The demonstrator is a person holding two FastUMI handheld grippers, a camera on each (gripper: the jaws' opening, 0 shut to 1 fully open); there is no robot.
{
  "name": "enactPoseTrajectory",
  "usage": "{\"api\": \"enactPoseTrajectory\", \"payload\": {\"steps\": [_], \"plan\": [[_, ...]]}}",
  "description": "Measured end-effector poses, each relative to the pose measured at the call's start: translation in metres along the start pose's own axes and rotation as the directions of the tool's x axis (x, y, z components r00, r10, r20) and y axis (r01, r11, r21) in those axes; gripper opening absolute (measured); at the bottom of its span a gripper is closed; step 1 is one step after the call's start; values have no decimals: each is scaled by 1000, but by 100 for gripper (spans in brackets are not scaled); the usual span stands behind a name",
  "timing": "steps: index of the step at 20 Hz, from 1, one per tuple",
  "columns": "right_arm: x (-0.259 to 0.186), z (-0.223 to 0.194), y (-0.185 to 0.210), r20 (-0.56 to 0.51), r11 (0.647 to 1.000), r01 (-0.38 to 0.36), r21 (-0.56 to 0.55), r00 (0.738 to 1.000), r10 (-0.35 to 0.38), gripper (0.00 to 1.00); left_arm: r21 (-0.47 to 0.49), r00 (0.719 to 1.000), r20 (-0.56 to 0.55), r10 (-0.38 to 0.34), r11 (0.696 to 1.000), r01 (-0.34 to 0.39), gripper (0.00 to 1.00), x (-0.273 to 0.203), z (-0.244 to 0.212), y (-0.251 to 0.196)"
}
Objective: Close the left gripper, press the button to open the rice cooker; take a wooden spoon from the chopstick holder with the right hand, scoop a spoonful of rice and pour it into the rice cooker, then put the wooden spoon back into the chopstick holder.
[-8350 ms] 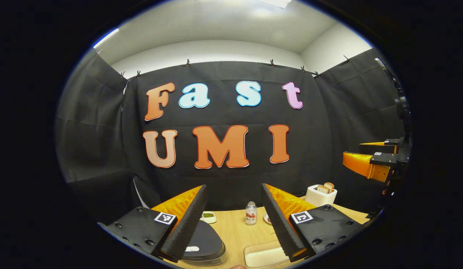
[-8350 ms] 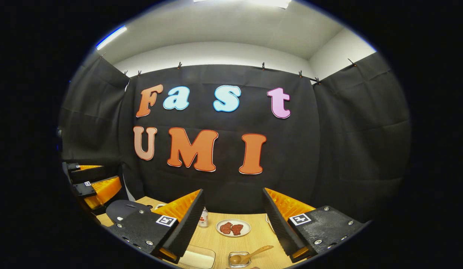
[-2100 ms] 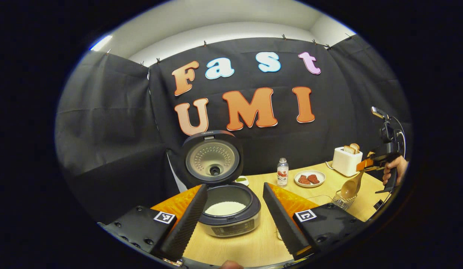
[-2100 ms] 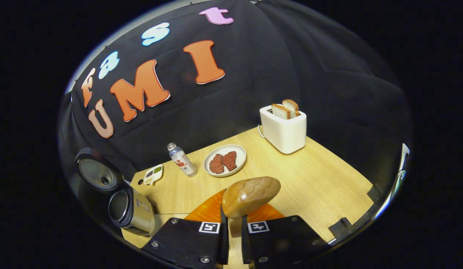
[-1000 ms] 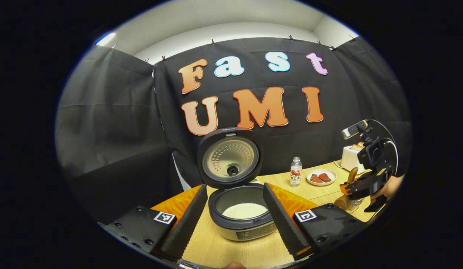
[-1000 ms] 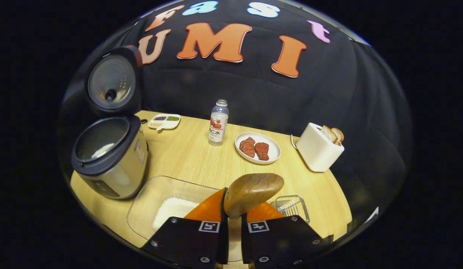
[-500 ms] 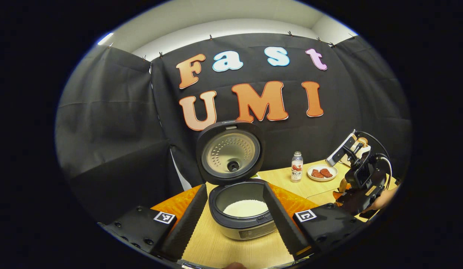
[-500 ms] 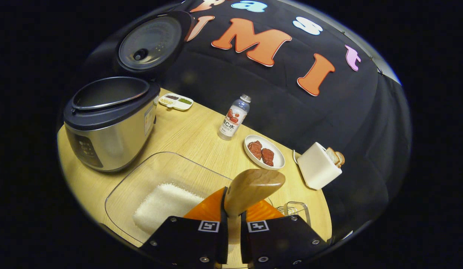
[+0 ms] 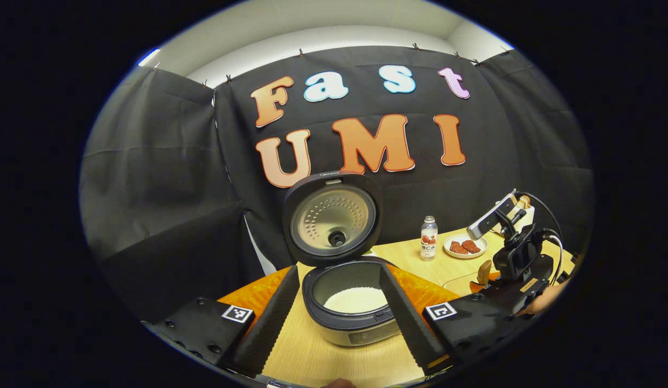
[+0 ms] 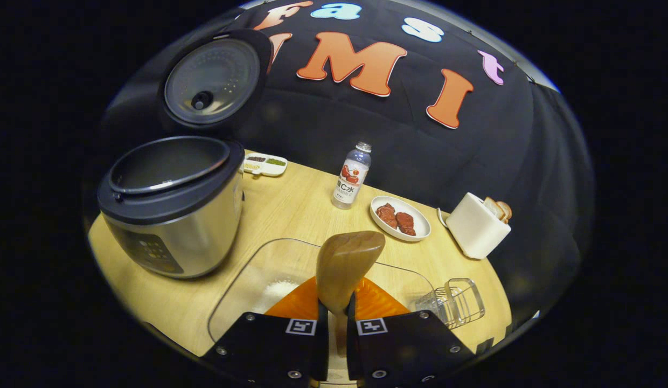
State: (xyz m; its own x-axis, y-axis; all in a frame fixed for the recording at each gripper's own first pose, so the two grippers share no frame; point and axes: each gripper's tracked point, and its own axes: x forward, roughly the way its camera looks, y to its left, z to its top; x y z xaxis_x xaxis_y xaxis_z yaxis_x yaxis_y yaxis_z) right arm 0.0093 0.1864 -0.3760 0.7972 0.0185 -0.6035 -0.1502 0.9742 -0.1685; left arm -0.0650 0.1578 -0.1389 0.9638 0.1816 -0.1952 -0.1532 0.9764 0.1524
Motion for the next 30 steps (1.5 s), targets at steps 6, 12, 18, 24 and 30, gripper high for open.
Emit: {"api": "enactPoseTrajectory", "payload": {"steps": [6,12,18,24,30], "plan": [[-5,5,25,-19,940,-102,326,993,115,13,10,1000,-10,1,1000,-1,94,-1,-3,6],[-1,4,22,-23,875,-116,470,989,143,13,14,1000,-20,9,1000,-9,94,-3,-5,14],[3,-2,13,-22,766,-125,630,984,179,13,12,1000,-19,4,1000,-4,94,-2,-6,14],[8,-8,10,-13,608,-138,782,972,236,13,23,1000,-19,0,1000,1,94,-1,-5,11],[13,-11,5,-5,532,-155,832,958,286,13,22,999,-45,16,1000,-15,94,-4,-10,13]]}}
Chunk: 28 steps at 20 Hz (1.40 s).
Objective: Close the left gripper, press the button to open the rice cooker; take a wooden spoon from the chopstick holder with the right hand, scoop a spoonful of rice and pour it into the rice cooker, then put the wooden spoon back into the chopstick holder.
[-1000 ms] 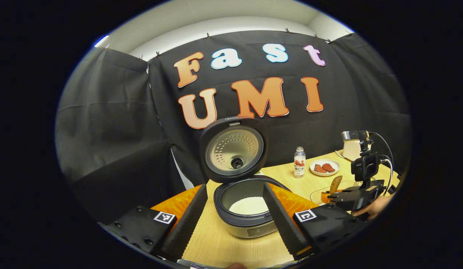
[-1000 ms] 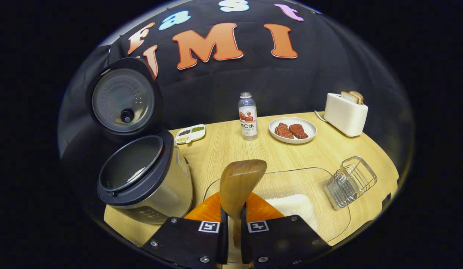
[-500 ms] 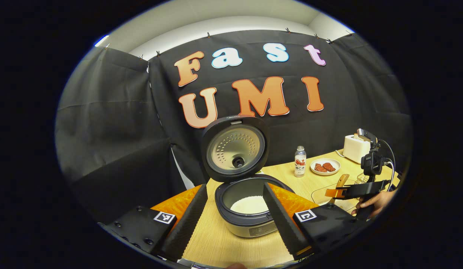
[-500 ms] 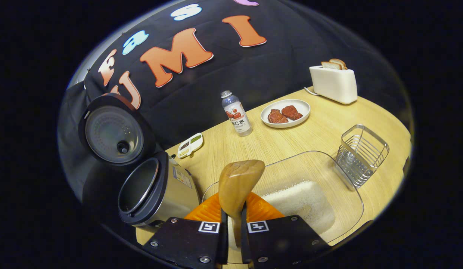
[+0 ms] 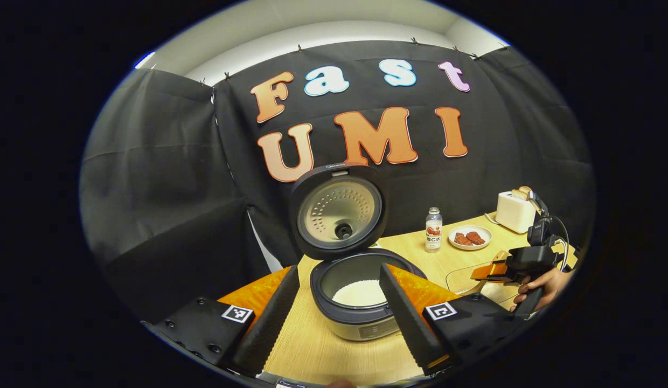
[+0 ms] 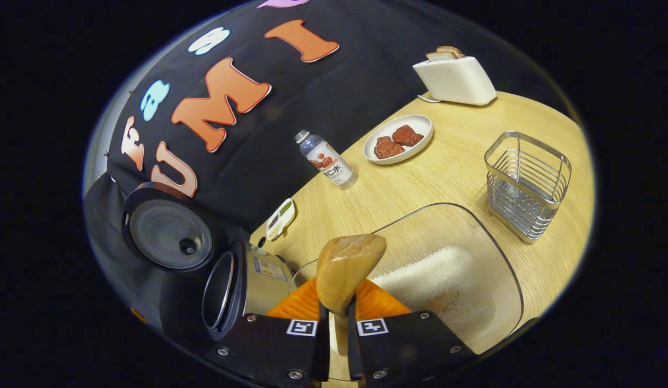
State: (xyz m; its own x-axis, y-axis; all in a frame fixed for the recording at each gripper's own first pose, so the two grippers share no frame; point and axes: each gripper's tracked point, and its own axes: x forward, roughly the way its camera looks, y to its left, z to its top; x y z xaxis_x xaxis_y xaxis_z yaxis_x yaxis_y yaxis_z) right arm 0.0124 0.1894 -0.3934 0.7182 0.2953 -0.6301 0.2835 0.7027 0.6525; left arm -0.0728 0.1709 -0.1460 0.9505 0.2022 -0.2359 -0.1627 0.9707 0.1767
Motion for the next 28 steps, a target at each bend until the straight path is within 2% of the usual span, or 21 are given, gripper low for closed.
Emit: {"api": "enactPoseTrajectory", "payload": {"steps": [1,5,6,7,9,10,11,12,13,14,20,21,22,23,24,25,26,28], "plan": [[0,2,-2,-3,1000,-9,15,1000,9,13,2,1000,-1,5,1000,-5,100,-1,0,1],[-9,16,-13,14,991,-48,125,999,47,13,1,1000,-15,24,1000,-24,100,0,-4,7],[-13,23,-16,21,987,-61,150,998,58,13,1,999,-19,29,1000,-29,94,0,-4,7],[-15,28,-19,26,983,-70,168,997,67,13,-1,999,-20,31,1000,-31,100,1,-3,7],[-22,38,-25,37,974,-95,204,995,90,13,0,999,-15,33,999,-33,100,1,-2,6],[-26,44,-27,44,967,-111,230,994,103,13,1,999,-12,33,999,-33,94,1,0,4],[-29,52,-28,57,958,-130,257,991,119,13,3,1000,-6,31,1000,-31,94,-1,1,3],[-33,60,-30,69,950,-144,279,989,130,13,4,1000,-3,29,1000,-29,100,-1,3,1],[-37,68,-31,81,940,-161,302,986,143,12,4,1000,3,27,1000,-27,94,-1,4,0],[-41,74,-30,91,931,-177,318,984,156,12,3,1000,8,23,1000,-23,100,-1,6,-2],[-59,99,-26,141,881,-257,397,966,218,13,-8,999,29,23,1000,-23,100,-3,10,-2],[-60,101,-23,147,872,-269,409,963,228,12,-11,999,30,24,1000,-24,94,-4,9,-1],[-61,102,-21,147,864,-278,420,960,237,13,-15,999,32,27,1000,-26,94,-5,9,1],[-63,105,-18,156,851,-290,437,957,246,13,-19,999,32,28,999,-27,100,-5,9,2],[-65,107,-13,164,839,-304,452,952,257,12,-22,999,31,31,999,-31,94,-6,8,4],[-67,112,-5,176,824,-324,465,946,272,12,-26,999,32,34,999,-33,100,-8,7,5],[-69,115,3,182,809,-345,476,938,293,13,-30,999,32,39,999,-38,94,-8,7,7],[-72,120,22,189,781,-386,492,922,337,13,-37,998,35,46,998,-45,94,-11,6,11]]}}
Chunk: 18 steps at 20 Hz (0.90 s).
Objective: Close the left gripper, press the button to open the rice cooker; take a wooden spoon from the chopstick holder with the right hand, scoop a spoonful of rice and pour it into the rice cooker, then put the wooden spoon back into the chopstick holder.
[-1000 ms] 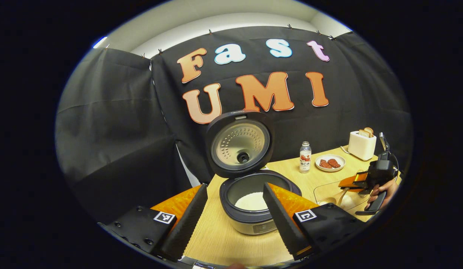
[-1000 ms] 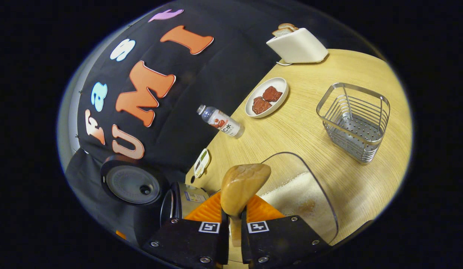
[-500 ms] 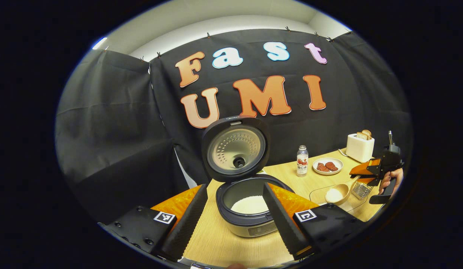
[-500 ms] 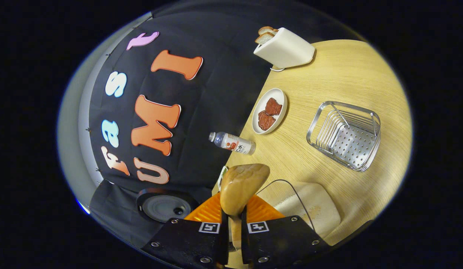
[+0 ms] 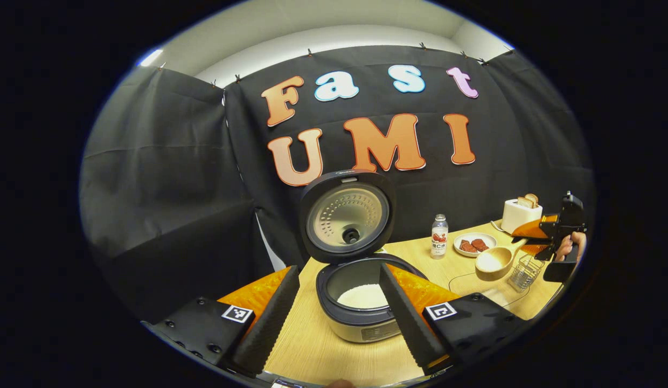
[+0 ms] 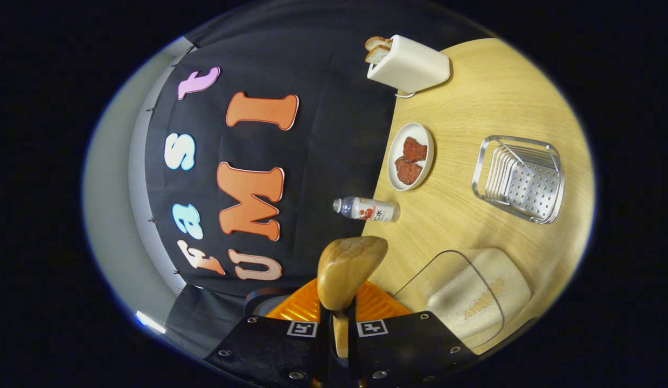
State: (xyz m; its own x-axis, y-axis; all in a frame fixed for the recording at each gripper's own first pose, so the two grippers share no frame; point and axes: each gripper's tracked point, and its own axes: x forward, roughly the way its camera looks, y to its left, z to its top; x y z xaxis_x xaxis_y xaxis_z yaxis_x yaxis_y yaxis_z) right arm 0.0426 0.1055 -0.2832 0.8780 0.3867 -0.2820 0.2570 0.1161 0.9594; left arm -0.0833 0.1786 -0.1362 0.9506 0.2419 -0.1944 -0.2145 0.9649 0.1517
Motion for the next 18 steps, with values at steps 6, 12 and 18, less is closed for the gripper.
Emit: {"api": "enactPoseTrajectory", "payload": {"steps": [6,12,18], "plan": [[26,-24,55,-46,994,-97,58,994,100,12,-12,1000,8,25,1000,-25,94,-5,-2,15],[66,-70,74,-133,994,-92,59,986,99,13,-23,998,10,60,998,-60,100,-5,-6,34],[105,-106,85,-197,997,-73,36,977,79,13,-33,996,-11,94,995,-94,94,-6,-18,51]]}}
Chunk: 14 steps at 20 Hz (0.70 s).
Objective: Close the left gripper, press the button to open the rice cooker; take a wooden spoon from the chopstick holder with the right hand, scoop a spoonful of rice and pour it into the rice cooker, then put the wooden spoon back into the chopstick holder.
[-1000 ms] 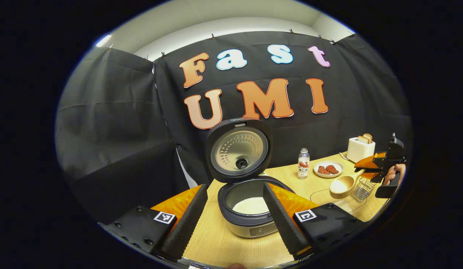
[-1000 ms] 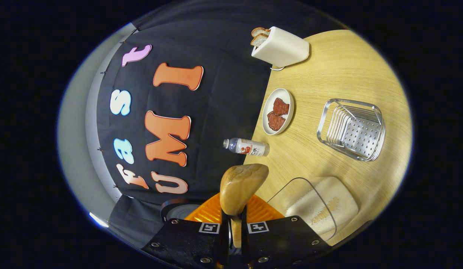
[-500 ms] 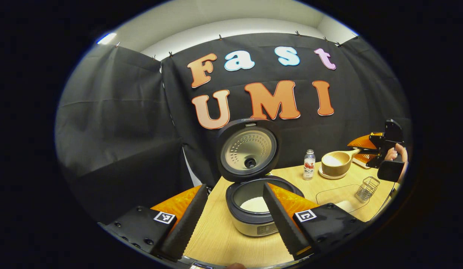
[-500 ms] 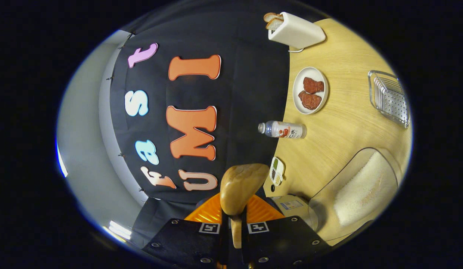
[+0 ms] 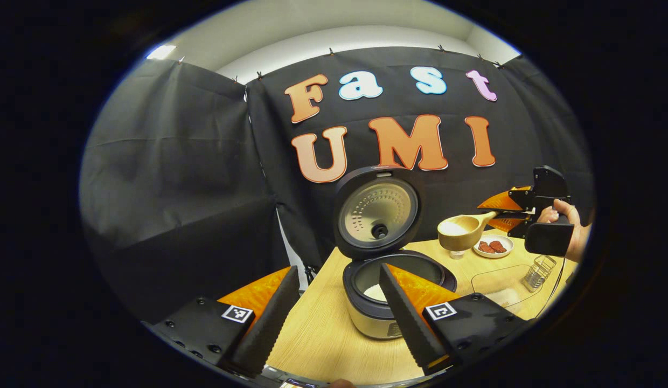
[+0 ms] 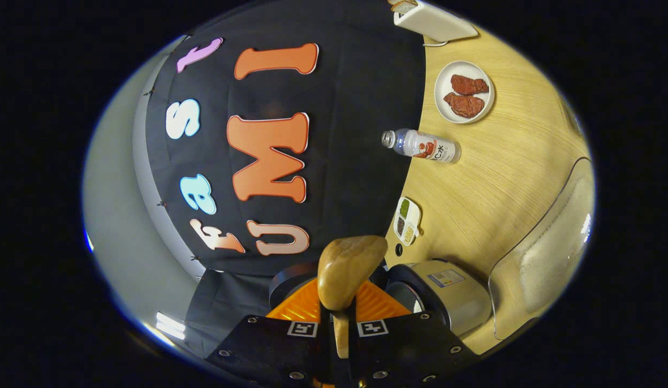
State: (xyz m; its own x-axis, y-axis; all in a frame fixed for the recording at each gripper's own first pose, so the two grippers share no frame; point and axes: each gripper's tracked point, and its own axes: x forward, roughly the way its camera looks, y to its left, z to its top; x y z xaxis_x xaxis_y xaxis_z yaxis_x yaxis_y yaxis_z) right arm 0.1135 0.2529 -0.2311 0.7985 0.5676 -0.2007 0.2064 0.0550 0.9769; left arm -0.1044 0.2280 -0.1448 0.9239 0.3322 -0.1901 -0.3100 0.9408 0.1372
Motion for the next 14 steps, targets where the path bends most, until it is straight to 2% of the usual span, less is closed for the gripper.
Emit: {"api": "enactPoseTrajectory", "payload": {"steps": [1,4,5,6,7,11,14], "plan": [[6,-3,1,-4,1000,7,-9,1000,-7,12,-1,1000,0,3,1000,-3,100,0,-1,2],[22,-13,7,-16,997,23,-78,1000,-24,12,-1,1000,6,16,1000,-16,100,0,1,8],[27,-16,10,-19,994,29,-102,999,-31,12,-1,1000,4,19,1000,-19,94,0,0,10],[31,-18,9,-19,989,39,-141,999,-43,12,1,1000,0,22,1000,-22,94,1,-2,10],[36,-21,8,-21,982,55,-183,998,-59,12,2,1000,-2,24,1000,-24,100,2,-2,12],[52,-39,12,-33,920,95,-381,993,-116,12,12,1000,2,29,1000,-29,100,4,0,12],[59,-56,15,-39,842,101,-531,989,-143,13,15,1000,5,23,1000,-23,100,2,1,7]]}}
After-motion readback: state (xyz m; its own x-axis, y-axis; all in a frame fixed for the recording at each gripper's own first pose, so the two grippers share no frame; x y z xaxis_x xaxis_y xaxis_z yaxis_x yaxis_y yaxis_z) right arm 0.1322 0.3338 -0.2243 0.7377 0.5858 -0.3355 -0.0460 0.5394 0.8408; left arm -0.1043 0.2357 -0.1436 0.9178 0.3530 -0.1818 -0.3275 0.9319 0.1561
